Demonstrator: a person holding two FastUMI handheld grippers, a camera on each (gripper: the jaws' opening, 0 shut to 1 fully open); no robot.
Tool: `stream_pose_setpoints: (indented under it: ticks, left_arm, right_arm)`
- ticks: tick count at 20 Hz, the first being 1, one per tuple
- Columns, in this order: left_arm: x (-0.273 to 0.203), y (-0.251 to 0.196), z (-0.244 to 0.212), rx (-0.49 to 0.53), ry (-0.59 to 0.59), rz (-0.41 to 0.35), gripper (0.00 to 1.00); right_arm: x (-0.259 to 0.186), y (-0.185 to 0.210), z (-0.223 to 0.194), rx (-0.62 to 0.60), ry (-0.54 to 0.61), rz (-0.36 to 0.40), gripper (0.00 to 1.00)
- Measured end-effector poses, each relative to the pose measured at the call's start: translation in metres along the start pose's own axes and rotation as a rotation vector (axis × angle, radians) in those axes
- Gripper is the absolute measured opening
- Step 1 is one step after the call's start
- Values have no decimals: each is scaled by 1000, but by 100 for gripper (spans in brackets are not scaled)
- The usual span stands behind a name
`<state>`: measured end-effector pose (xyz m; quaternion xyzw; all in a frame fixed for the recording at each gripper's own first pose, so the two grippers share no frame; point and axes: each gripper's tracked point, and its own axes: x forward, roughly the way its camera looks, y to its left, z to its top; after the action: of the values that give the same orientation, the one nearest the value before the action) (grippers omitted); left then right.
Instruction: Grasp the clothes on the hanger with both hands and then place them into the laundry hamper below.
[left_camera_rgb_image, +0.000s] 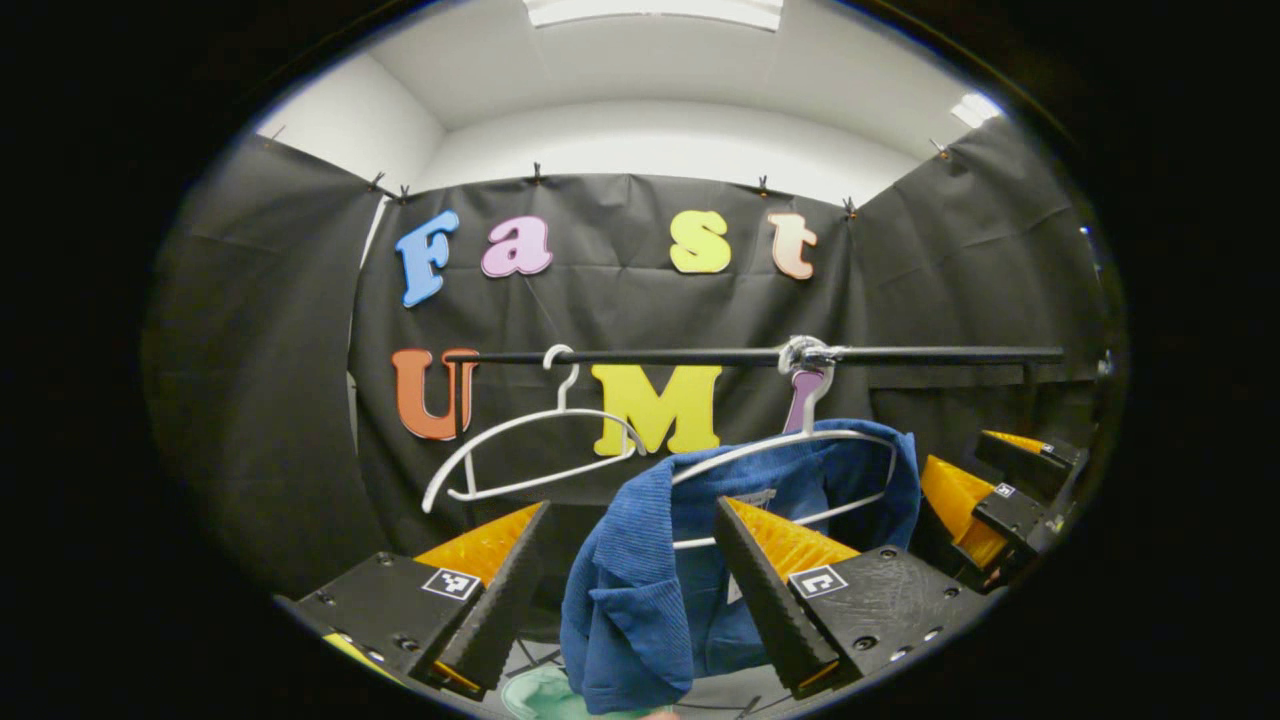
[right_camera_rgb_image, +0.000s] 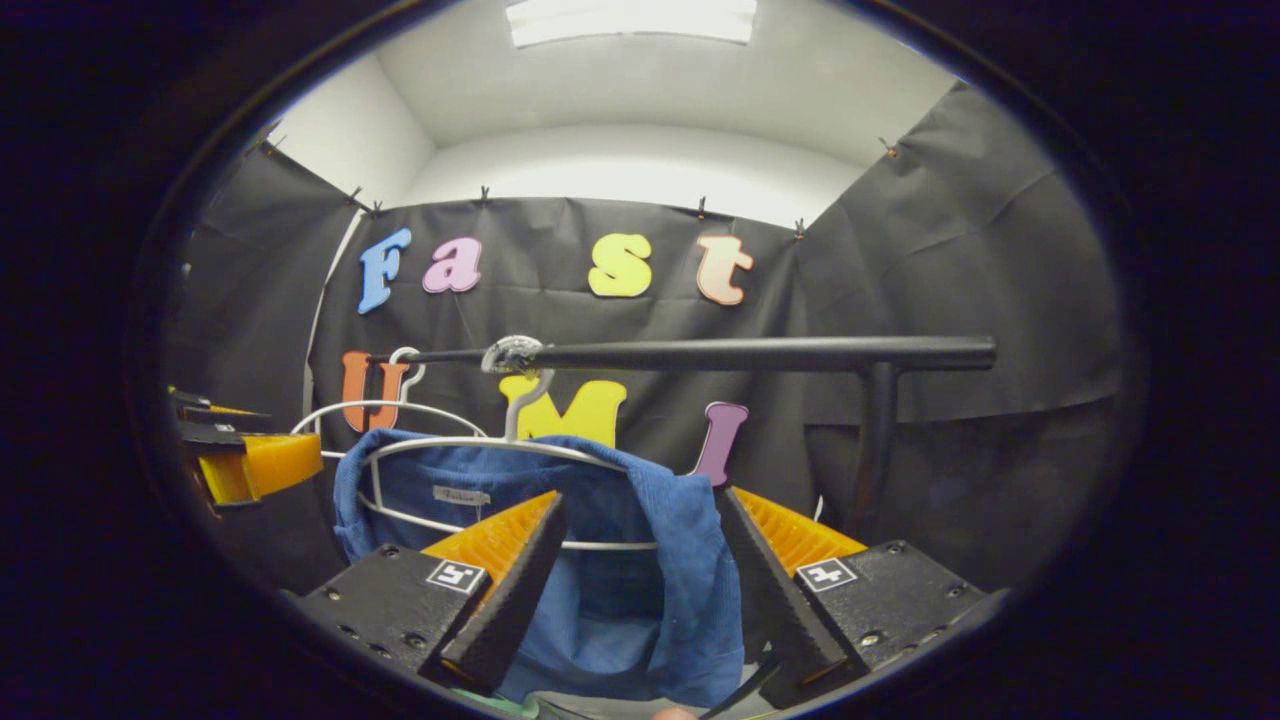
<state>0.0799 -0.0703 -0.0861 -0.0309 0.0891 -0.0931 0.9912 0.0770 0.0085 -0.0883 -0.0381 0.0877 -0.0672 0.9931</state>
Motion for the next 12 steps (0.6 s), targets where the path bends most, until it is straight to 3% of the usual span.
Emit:
stream_pose_setpoints:
  ticks: [6, 9, 12]
  left_arm:
    - [37, -2, -39, 10, 94, 49, 100]
    - [45, -1, -43, 27, 100, 73, 95]
    - [55, 4, -48, 34, 114, 93, 78]
  right_arm:
    - [33, -8, -30, -2, 43, -59, 94]
    - [48, -12, -41, 13, 63, -87, 91]
    - [59, -13, -47, 4, 80, -104, 88]
